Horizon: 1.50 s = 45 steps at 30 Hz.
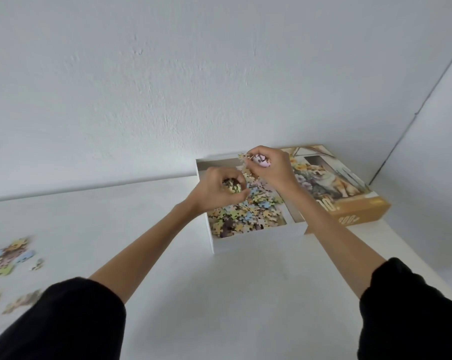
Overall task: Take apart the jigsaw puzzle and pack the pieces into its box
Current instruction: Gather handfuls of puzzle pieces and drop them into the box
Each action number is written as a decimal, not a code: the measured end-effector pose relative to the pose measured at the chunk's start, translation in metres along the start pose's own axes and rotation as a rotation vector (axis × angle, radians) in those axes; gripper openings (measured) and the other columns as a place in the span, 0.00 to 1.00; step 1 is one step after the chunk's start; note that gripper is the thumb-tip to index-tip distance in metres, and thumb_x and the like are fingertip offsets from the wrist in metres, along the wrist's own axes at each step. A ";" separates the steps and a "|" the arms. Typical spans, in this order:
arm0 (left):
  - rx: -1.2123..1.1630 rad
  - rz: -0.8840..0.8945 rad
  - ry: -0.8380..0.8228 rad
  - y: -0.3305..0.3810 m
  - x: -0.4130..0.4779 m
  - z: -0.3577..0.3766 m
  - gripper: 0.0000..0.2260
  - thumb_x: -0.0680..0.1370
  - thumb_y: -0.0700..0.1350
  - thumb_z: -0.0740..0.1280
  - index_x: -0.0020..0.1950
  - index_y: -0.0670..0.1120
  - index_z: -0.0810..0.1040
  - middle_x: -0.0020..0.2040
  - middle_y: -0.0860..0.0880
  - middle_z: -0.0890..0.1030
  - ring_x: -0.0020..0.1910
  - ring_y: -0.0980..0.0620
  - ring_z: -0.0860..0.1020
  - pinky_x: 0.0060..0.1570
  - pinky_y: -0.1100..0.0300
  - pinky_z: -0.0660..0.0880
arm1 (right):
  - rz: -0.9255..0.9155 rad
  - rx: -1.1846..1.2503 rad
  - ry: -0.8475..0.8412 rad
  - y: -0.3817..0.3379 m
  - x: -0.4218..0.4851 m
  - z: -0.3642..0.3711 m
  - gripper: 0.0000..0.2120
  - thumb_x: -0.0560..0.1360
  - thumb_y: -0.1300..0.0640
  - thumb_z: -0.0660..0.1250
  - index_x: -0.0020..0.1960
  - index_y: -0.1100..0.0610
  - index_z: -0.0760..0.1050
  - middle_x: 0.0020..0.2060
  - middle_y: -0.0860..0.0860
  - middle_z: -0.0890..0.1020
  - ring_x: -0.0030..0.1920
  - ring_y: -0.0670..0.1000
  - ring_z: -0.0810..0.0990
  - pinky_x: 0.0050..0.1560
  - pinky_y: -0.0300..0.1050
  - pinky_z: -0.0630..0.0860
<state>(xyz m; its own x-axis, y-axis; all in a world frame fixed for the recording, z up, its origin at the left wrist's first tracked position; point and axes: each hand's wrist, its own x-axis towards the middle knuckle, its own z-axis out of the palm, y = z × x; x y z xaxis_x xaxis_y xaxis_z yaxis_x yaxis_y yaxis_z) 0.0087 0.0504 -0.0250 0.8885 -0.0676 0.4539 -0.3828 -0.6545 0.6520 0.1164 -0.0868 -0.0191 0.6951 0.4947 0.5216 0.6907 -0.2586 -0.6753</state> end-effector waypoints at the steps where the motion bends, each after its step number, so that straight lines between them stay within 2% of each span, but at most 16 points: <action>1: 0.009 -0.005 -0.023 -0.003 0.005 0.007 0.05 0.70 0.46 0.70 0.35 0.46 0.79 0.34 0.58 0.80 0.35 0.60 0.77 0.43 0.67 0.72 | 0.008 -0.008 -0.008 0.007 0.001 0.000 0.07 0.71 0.58 0.71 0.47 0.60 0.80 0.40 0.46 0.81 0.42 0.43 0.79 0.46 0.33 0.72; 3: 0.059 -0.011 -0.084 -0.013 0.011 0.019 0.10 0.70 0.50 0.69 0.37 0.44 0.80 0.35 0.56 0.80 0.37 0.59 0.78 0.45 0.61 0.75 | 0.035 -0.029 -0.031 0.020 0.002 0.004 0.07 0.70 0.56 0.71 0.47 0.58 0.80 0.40 0.46 0.81 0.42 0.46 0.79 0.48 0.42 0.76; 4: 0.102 -0.010 -0.118 -0.018 0.012 0.023 0.12 0.71 0.52 0.67 0.38 0.44 0.81 0.37 0.55 0.80 0.38 0.56 0.79 0.45 0.58 0.76 | 0.059 -0.047 -0.037 0.025 0.002 0.006 0.07 0.70 0.54 0.71 0.46 0.56 0.80 0.39 0.45 0.82 0.40 0.45 0.79 0.45 0.45 0.77; 6: 0.195 -0.008 -0.189 -0.030 0.011 0.028 0.15 0.72 0.55 0.64 0.40 0.46 0.82 0.42 0.52 0.81 0.42 0.51 0.80 0.45 0.52 0.76 | 0.113 -0.077 -0.031 0.034 0.001 0.010 0.07 0.70 0.50 0.71 0.44 0.52 0.80 0.36 0.45 0.82 0.35 0.42 0.79 0.39 0.46 0.78; 8: 0.260 0.002 -0.232 -0.037 0.009 0.029 0.16 0.73 0.57 0.61 0.42 0.47 0.81 0.45 0.52 0.81 0.42 0.50 0.79 0.43 0.50 0.76 | 0.156 -0.091 -0.008 0.040 0.000 0.013 0.08 0.71 0.47 0.69 0.43 0.50 0.79 0.35 0.45 0.83 0.36 0.43 0.80 0.39 0.47 0.79; 14: 0.314 0.060 -0.182 -0.032 0.004 0.019 0.18 0.75 0.56 0.56 0.46 0.49 0.82 0.47 0.54 0.83 0.43 0.54 0.80 0.37 0.61 0.72 | 0.235 -0.088 0.003 0.042 0.000 0.019 0.11 0.73 0.46 0.64 0.46 0.52 0.80 0.38 0.46 0.84 0.41 0.44 0.81 0.45 0.50 0.79; 20: 0.196 0.014 -0.127 -0.026 -0.005 0.003 0.14 0.76 0.56 0.59 0.45 0.50 0.82 0.43 0.55 0.83 0.41 0.55 0.79 0.40 0.51 0.77 | 0.182 -0.042 -0.021 0.020 -0.002 0.026 0.08 0.73 0.50 0.65 0.43 0.52 0.80 0.35 0.46 0.83 0.39 0.45 0.81 0.45 0.51 0.79; 26: 0.098 -0.013 -0.105 -0.012 -0.040 -0.029 0.15 0.74 0.54 0.60 0.44 0.46 0.81 0.42 0.53 0.84 0.40 0.59 0.80 0.43 0.58 0.79 | 0.126 0.004 -0.063 -0.023 -0.007 0.045 0.05 0.73 0.52 0.65 0.42 0.51 0.79 0.35 0.44 0.82 0.40 0.46 0.81 0.46 0.53 0.79; 29: 0.104 -0.021 -0.089 -0.010 -0.067 -0.053 0.13 0.74 0.53 0.60 0.44 0.48 0.81 0.42 0.56 0.83 0.41 0.60 0.80 0.43 0.58 0.79 | 0.087 0.022 -0.067 -0.051 -0.011 0.063 0.04 0.73 0.52 0.66 0.42 0.49 0.78 0.34 0.43 0.82 0.40 0.45 0.81 0.46 0.52 0.79; 32: 0.110 -0.047 -0.071 -0.007 -0.101 -0.083 0.10 0.74 0.50 0.61 0.44 0.49 0.81 0.42 0.59 0.81 0.42 0.61 0.80 0.45 0.56 0.79 | 0.064 0.047 -0.098 -0.085 -0.017 0.089 0.05 0.73 0.51 0.65 0.42 0.50 0.78 0.34 0.44 0.82 0.40 0.44 0.81 0.46 0.52 0.78; 36: 0.140 -0.128 -0.058 -0.007 -0.159 -0.130 0.11 0.73 0.51 0.60 0.44 0.49 0.80 0.42 0.59 0.81 0.42 0.59 0.80 0.46 0.54 0.79 | 0.065 0.100 -0.156 -0.134 -0.030 0.141 0.05 0.71 0.48 0.64 0.40 0.46 0.77 0.33 0.43 0.82 0.40 0.44 0.81 0.49 0.52 0.77; 41: 0.232 -0.225 -0.006 -0.026 -0.244 -0.194 0.12 0.74 0.52 0.60 0.44 0.49 0.81 0.42 0.58 0.82 0.42 0.61 0.80 0.46 0.54 0.79 | 0.066 0.127 -0.245 -0.194 -0.063 0.218 0.03 0.73 0.51 0.65 0.42 0.46 0.77 0.37 0.43 0.81 0.41 0.43 0.80 0.48 0.47 0.76; 45: 0.323 -0.291 0.054 -0.047 -0.312 -0.239 0.14 0.75 0.55 0.60 0.44 0.50 0.82 0.42 0.60 0.81 0.42 0.64 0.78 0.43 0.60 0.77 | 0.018 0.133 -0.347 -0.223 -0.096 0.276 0.03 0.73 0.50 0.66 0.46 0.44 0.76 0.41 0.41 0.80 0.47 0.44 0.77 0.46 0.44 0.74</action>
<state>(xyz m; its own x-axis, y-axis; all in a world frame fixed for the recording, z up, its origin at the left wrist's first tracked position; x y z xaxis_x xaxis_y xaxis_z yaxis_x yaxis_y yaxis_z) -0.3111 0.2822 -0.0526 0.9297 0.1886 0.3164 -0.0120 -0.8429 0.5379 -0.1594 0.1524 -0.0619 0.5824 0.7487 0.3165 0.6310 -0.1710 -0.7567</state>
